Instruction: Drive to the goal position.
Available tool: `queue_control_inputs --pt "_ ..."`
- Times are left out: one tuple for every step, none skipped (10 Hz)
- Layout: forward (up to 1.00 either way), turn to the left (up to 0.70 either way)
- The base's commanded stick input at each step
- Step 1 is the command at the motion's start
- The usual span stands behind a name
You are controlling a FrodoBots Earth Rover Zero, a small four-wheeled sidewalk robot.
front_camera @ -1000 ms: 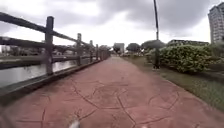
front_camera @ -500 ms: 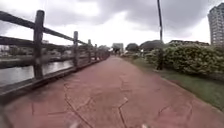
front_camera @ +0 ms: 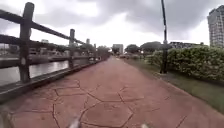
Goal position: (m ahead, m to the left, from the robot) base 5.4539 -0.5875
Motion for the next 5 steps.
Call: queue_control_inputs --pt "0.70 0.00" --pt "0.70 0.00" --pt "0.70 0.00" --pt "0.70 0.00" --pt "0.70 0.00"
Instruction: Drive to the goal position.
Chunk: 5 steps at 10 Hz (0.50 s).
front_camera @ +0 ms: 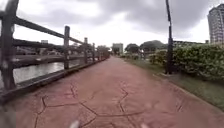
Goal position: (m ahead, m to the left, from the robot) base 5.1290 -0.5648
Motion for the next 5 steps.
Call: queue_control_inputs --pt "0.70 0.00" --pt "0.70 0.00" --pt "0.70 0.00" --pt "0.70 0.00" --pt "0.70 0.00"
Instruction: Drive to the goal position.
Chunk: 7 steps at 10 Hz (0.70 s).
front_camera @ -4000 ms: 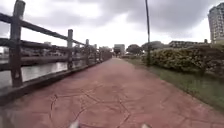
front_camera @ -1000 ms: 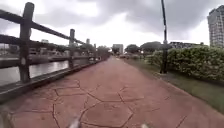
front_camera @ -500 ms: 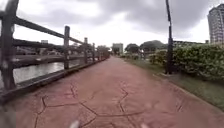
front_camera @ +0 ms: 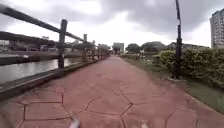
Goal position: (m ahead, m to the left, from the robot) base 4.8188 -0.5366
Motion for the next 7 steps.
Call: queue_control_inputs --pt "0.70 0.00" --pt "0.70 0.00" --pt "0.70 0.00" --pt "0.70 0.00" --pt "0.70 0.00" --pt "0.70 0.00" --pt "0.70 0.00"
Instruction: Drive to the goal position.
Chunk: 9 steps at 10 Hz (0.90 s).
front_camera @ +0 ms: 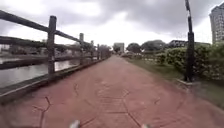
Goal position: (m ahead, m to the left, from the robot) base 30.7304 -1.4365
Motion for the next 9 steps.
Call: queue_control_inputs --pt "0.70 0.00" --pt "0.70 0.00" --pt "0.70 0.00" --pt "0.70 0.00" --pt "0.70 0.00" --pt "0.70 0.00" --pt "0.70 0.00" --pt "0.70 0.00" --pt "0.70 0.00"
